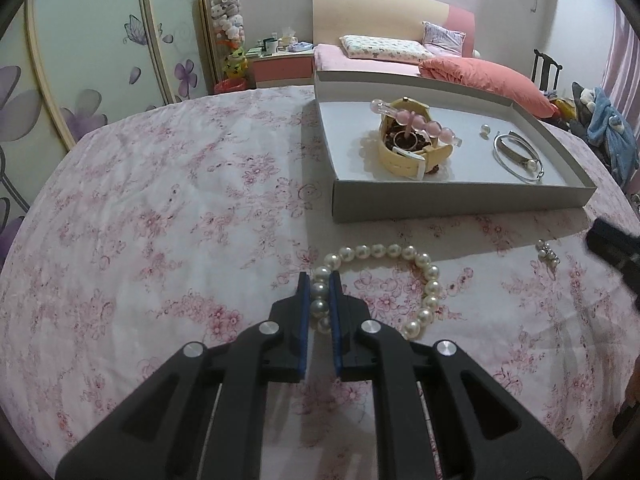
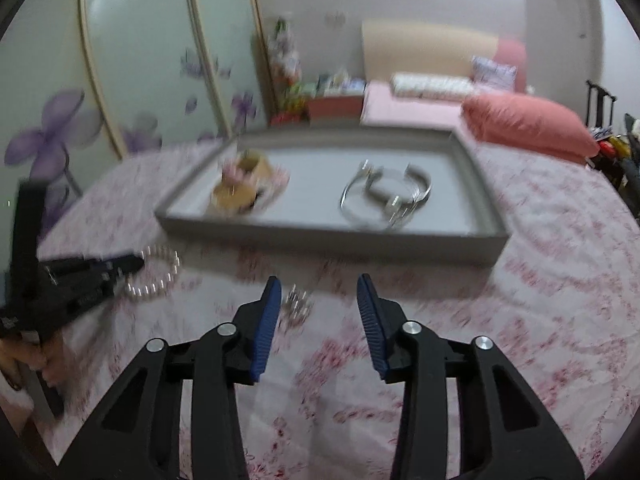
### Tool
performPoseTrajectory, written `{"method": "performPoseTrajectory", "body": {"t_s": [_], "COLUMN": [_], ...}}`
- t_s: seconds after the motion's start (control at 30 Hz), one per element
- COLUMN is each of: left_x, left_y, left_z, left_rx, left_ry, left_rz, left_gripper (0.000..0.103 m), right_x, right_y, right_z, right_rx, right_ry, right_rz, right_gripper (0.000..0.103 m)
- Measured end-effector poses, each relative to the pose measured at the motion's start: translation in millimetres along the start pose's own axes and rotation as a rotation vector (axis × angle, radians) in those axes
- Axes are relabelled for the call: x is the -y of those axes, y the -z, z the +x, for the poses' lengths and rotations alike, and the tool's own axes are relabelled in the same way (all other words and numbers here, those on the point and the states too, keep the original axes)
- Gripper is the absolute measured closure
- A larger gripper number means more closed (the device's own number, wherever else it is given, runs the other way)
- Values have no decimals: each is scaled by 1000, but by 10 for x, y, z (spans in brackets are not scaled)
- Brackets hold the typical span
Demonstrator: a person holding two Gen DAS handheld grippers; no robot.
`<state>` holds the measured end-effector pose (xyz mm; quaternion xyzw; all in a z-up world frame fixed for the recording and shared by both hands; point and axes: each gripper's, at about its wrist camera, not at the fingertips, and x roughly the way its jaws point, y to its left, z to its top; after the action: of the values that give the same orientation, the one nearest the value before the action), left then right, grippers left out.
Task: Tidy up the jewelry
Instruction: 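Grasp the silver dangling earrings with the right tool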
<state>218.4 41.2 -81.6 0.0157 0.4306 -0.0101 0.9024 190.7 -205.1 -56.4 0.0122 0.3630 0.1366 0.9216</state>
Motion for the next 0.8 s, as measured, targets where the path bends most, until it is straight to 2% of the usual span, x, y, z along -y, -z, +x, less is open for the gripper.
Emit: {"method": "performPoseTrajectory", "body": {"t_s": [0.07, 0.2, 0.27, 0.33, 0.4, 0.8], "left_x": [25, 9, 12, 11, 9, 2], "left_y": [20, 27, 26, 26, 26, 25], "left_z": [-8, -3, -8, -6, -4, -3], "left_rx": [0, 0, 0, 0, 0, 0], "left_ry": [2, 3, 3, 3, 3, 2], "left_rz": [-2, -2, -3, -3, -2, -2], "left_gripper": [92, 92, 92, 92, 92, 92], "right_x": [-59, -159, -198, -213, -213, -193], "right_y": [2, -11, -41, -67, -70, -56], "right_z": [150, 347, 394, 409, 405, 368], "right_rx": [-69, -129, -131, -131, -131, -131], "right_ry": [1, 19, 43, 56, 56, 52], "right_rz": [-11, -43, -67, -75, -74, -69], "right_gripper": [66, 67, 70, 82, 86, 86]}}
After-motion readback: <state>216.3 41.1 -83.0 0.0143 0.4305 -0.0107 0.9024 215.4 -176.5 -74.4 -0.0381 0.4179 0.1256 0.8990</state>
